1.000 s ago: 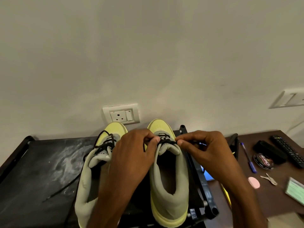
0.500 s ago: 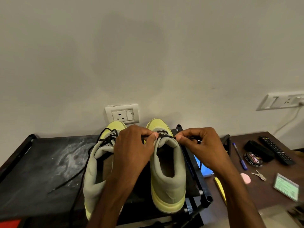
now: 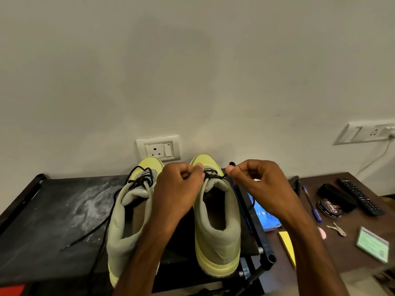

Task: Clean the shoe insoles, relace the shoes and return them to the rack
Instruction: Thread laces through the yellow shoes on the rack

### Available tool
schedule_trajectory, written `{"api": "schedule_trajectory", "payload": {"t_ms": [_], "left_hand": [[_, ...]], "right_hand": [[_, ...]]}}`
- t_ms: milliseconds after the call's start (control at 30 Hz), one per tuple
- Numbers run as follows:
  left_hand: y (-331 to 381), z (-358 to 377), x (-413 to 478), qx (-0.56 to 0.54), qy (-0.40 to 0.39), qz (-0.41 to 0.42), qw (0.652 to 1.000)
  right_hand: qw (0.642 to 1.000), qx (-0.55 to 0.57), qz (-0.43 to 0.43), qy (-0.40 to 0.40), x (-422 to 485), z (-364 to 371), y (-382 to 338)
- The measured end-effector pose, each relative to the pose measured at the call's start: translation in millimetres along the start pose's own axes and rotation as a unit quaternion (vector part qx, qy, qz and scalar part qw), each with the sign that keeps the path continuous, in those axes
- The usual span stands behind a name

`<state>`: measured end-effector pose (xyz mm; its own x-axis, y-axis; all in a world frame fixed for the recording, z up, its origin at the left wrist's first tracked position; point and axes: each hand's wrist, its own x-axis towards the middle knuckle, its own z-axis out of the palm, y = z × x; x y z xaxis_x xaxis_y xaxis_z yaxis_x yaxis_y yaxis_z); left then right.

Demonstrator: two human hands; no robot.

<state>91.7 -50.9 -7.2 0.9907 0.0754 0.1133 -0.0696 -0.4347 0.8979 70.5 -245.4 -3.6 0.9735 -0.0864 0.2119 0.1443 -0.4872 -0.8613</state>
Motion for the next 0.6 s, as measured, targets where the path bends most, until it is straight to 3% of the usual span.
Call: {"api": "schedule_trajectory", "payload": {"t_ms": [100, 233, 400, 500, 600], "left_hand": [[7, -2, -2, -0.082, -0.035, -0.009, 0.996], [5, -1, -2, -0.037, -0.038, 0.055, 0.997], [3, -6, -1, 0.083, 0.02, 0.119, 0.989], [3, -9, 1, 0.073, 0.013, 0.121, 0.99], [8, -5, 0, 0.023, -0.012, 0.121, 0.992]], "right_hand": [[0.999, -0.003, -0.026, -0.038, 0, 3, -11], [0.998, -0.021, -0.041, -0.048, 1, 5, -18], [0.997, -0.062, -0.021, 0.032, 2, 4, -16], [0.994, -0.041, -0.004, 0.101, 2, 2, -13], [0.987, 0.054, 0.043, 0.144, 2, 4, -9]]}}
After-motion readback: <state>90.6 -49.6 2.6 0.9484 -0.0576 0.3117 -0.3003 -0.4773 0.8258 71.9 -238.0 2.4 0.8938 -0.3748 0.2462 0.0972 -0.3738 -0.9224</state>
